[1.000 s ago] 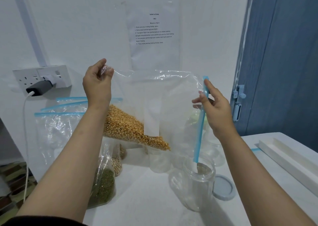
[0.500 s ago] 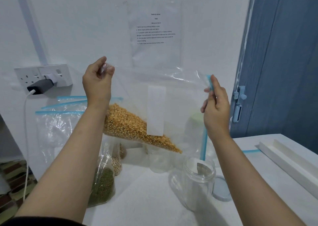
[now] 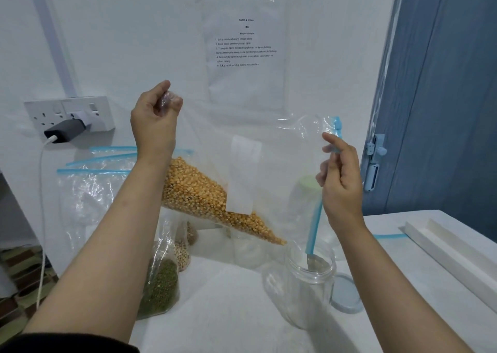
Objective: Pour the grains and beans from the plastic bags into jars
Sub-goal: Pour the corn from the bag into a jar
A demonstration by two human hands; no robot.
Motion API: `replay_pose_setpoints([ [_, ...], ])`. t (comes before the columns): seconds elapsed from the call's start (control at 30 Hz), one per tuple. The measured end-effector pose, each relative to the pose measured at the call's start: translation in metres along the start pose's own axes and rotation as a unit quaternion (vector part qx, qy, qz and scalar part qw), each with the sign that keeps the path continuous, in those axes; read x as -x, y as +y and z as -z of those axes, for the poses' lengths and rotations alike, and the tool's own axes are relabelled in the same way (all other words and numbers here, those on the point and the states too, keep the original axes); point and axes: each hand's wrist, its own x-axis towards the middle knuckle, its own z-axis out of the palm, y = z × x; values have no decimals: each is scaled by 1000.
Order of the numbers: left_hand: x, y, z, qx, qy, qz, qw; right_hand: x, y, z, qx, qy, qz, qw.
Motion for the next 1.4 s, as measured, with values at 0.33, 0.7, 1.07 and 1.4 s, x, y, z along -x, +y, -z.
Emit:
replay_pose_setpoints([
  [0.33,-4,6,-4,28,0,-16,999,-2,-5,4,84,-13,15,996],
  [0.7,-5,7,-5,29,-16,-38,999,5,-7,6,109,-12,32,993],
  [1.07,-13,10,-7,15,-22,-64,998,8,-11,4,107,7,45,993],
  [1.4,-15,5,-6,4,-22,-67,998,7,-12,1,113,8,43,993],
])
